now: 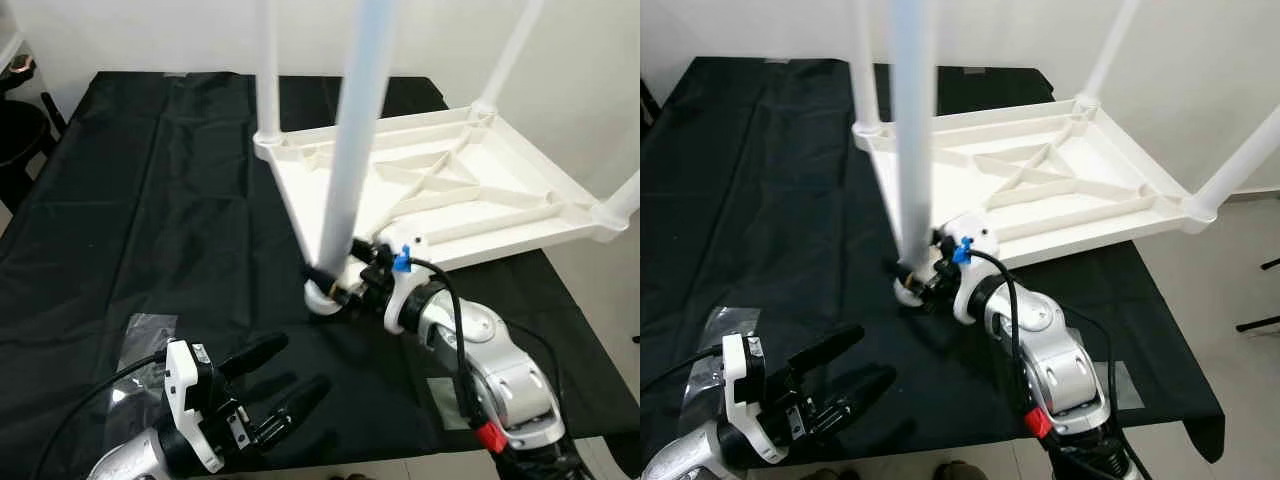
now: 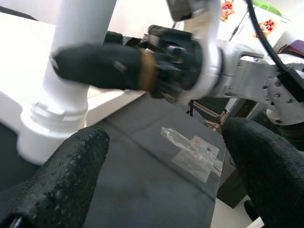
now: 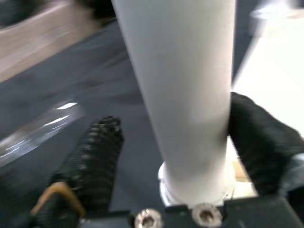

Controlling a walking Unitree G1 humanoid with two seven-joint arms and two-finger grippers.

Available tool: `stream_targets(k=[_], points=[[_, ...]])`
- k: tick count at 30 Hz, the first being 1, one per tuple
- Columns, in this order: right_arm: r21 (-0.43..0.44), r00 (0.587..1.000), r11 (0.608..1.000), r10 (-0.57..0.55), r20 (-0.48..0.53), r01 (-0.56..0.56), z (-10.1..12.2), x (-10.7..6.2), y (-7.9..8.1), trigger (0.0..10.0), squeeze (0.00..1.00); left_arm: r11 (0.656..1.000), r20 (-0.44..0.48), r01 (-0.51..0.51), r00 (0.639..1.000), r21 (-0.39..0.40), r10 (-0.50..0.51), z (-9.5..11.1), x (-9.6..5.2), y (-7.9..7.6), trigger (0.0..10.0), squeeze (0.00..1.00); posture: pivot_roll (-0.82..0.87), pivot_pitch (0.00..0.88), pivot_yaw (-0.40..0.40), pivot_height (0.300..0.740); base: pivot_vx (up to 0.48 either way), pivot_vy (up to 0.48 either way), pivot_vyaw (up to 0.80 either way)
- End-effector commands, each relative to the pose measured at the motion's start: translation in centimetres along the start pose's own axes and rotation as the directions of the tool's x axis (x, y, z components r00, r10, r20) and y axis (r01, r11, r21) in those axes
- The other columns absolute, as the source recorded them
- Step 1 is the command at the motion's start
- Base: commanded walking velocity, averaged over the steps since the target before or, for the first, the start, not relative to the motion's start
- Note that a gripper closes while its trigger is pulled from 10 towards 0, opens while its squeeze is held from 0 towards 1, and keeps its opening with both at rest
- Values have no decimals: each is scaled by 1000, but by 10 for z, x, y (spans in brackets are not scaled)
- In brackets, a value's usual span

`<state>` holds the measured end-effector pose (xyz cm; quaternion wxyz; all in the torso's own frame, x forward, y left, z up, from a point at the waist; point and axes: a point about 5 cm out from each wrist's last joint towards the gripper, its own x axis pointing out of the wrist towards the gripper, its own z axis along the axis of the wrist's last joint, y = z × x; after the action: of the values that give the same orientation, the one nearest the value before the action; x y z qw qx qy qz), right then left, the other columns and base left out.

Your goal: Building children table

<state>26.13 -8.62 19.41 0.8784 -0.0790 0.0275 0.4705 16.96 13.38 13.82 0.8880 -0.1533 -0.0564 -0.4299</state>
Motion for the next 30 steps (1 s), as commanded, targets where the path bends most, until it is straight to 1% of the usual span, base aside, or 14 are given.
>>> stream_targets(k=[1, 2, 4, 8, 9, 10, 11, 13, 18, 20, 21, 22, 26, 30], points=[[29, 991, 990, 135, 3, -135, 0, 2, 15, 10000, 1000, 1000, -12, 5, 1000, -29, -5, -3, -1, -4, 10000, 0, -32, 181, -86, 740, 0, 0, 0], [6, 990, 990, 143, -19, -143, 0, -6, 2, 10000, 1000, 1000, -9, 5, 1000, -28, -5, -3, -1, -5, 10000, 0, -28, 193, -88, 740, 0, 0, 0], [-23, 991, 991, 132, -34, -133, 1, -11, -7, 10000, 1000, 1000, -8, 4, 1000, -28, -4, -2, -1, -6, 10000, 0, -26, 201, -89, 740, 0, 0, 0], [-43, 992, 992, 117, -45, -119, 2, -14, -15, 10000, 1000, 1000, -7, 3, 1000, -28, -4, -2, -1, -6, 10000, 0, -26, 203, -90, 740, 0, 0, 0], [-68, 995, 994, 84, -55, -88, 4, -18, -29, 10000, 1000, 1000, -5, 4, 1000, -29, -4, -1, -1, -7, 10000, 0, -23, 211, -95, 740, 0, 0, 0], [-68, 995, 994, 84, -55, -88, 4, -18, -29, 10000, 1000, 1000, -5, 4, 1000, -29, -4, -1, -1, -7, 10000, 0, -23, 211, -95, 740, 0, 0, 0], [-101, 996, 993, 59, -65, -66, 9, -25, -45, 10000, 1000, 1000, -4, 5, 1000, -31, -5, -1, -1, -9, 10000, 0, -15, 223, -102, 740, 0, 0, 0], [-128, 995, 989, 66, -79, -76, 17, -35, -62, 10000, 1000, 999, -2, 5, 1000, -34, -5, 0, -1, -12, 10000, 0, -13, 225, -103, 740, 0, 0, 0], [-145, 985, 977, 146, -90, -158, 22, -43, -67, 10000, 1000, 999, -1, 5, 1000, -36, -5, 1, -1, -13, 10000, 0, -2, 237, -110, 740, 0, 0, 0], [-176, 982, 968, 170, -77, -181, 30, -43, -81, 10000, 1000, 999, -1, 5, 1000, -37, -5, 1, -1, -15, 10000, 0, 1, 241, -112, 740, 0, 0, 0], [-174, 979, 964, 193, -65, -201, 34, -39, -86, 10000, 447, 999, -2, 5, 1000, -38, -5, 2, -2, -16, 10000, 0, 9, 244, -116, 740, 0, 0, 0], [-151, 964, 952, 261, -58, -267, 36, -35, -85, 10000, 0, 999, -4, 5, 1000, -38, -5, 2, -2, -18, 10000, 0, 16, 248, -118, 740, 0, 0, 0], [-134, 915, 905, 399, -69, -404, 37, -25, -79, 10000, 0, 999, -6, 3, 1000, -37, -3, 3, -3, -21, 10000, 0, 32, 259, -125, 740, 0, 0, 0], [-161, 914, 900, 402, -59, -406, 40, -15, -85, 10000, 0, 999, -8, -3, 1000, -37, 3, 4, -3, -23, 10000, 0, 36, 264, -126, 740, 0, 0, 0]])
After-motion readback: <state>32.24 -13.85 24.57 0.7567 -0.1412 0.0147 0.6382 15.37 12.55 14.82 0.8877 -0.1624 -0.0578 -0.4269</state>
